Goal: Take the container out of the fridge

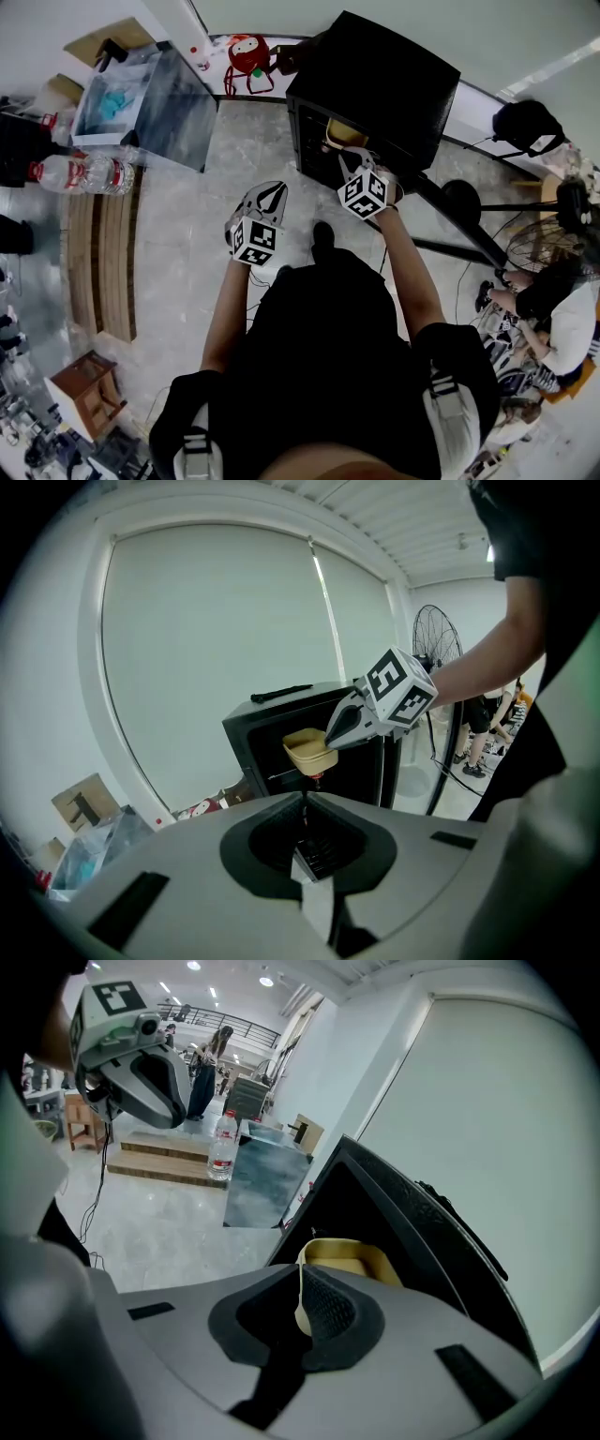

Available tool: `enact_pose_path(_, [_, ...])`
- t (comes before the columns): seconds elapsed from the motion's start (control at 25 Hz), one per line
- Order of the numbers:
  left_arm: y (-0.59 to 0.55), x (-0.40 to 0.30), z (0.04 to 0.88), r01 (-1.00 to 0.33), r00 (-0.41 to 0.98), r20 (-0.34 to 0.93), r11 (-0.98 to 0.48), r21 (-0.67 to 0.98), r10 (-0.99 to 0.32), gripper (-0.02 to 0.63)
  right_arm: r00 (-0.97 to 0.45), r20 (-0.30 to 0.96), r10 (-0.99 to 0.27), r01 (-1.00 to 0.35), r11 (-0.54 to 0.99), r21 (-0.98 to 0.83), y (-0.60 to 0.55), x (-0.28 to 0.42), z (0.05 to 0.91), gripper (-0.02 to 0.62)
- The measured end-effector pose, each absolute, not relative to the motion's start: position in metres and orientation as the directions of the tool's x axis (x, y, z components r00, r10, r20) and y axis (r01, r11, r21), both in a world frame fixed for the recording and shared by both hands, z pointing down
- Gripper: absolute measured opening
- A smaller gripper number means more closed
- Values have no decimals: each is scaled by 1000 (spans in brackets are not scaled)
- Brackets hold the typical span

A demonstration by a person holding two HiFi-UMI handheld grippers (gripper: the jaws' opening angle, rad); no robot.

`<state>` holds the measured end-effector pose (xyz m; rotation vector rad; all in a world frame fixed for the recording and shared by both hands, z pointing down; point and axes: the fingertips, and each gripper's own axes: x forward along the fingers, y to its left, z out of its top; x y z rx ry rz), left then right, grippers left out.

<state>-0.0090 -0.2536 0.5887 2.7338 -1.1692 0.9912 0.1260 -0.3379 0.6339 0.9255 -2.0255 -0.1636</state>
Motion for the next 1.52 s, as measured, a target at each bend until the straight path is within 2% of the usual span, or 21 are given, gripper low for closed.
enact_pose_path(0.68, [-252, -21, 593, -684, 489, 564, -693, -225, -666, 29, -292, 720, -629, -471, 750, 465, -351, 127, 656, 67])
enact_pose_path(1.32, [-253, -26, 593, -704, 468, 569, -674, -222, -676, 29, -274, 751, -601, -432, 775, 462, -359, 134, 673, 67])
enact_pose_path(1.52, [-253, -30, 594, -711, 460, 572, -668, -222, -680, 29, -274, 752, -599, -423, 778, 465, -362, 132, 674, 43])
